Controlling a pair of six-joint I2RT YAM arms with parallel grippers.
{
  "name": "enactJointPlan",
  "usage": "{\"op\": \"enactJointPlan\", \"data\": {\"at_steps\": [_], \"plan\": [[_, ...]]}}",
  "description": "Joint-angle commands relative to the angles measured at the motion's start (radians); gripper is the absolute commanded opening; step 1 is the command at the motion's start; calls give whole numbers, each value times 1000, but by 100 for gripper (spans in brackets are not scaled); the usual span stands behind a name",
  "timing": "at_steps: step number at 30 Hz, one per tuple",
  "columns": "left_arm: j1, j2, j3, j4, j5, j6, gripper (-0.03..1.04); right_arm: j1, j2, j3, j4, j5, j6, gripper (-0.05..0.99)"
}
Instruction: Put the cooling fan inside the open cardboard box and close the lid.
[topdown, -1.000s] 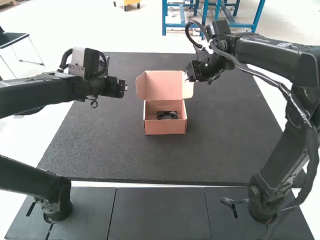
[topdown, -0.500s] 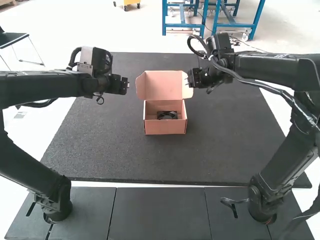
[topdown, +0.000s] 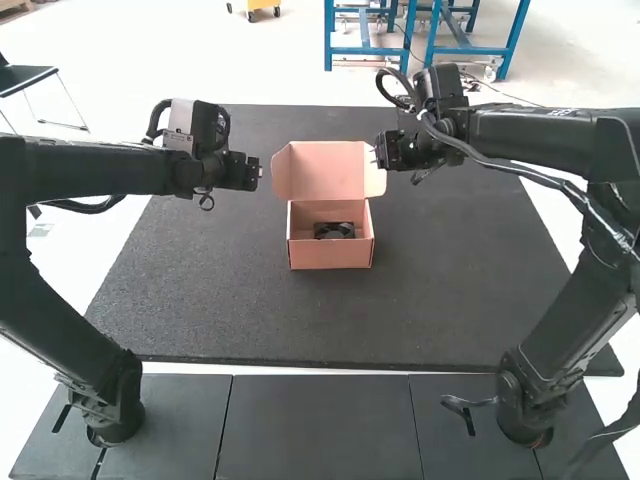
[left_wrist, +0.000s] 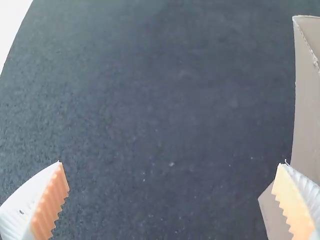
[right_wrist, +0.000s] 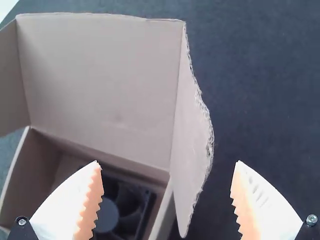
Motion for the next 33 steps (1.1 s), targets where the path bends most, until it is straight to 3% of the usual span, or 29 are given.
{"op": "enactJointPlan", "data": {"at_steps": [1, 9, 26, 33], "plan": [[5, 18, 37, 26, -16, -9, 96, -13, 8, 10, 9, 9, 14, 58], [5, 76, 55, 77, -16, -9, 96, -24, 27, 3, 12, 10, 16, 58], [2, 127, 97, 92, -5, -9, 96, -57, 104, 38, 61, 4, 16, 58], [-1, 132, 100, 94, 38, -9, 96, -57, 114, 53, 59, -11, 17, 53]]}}
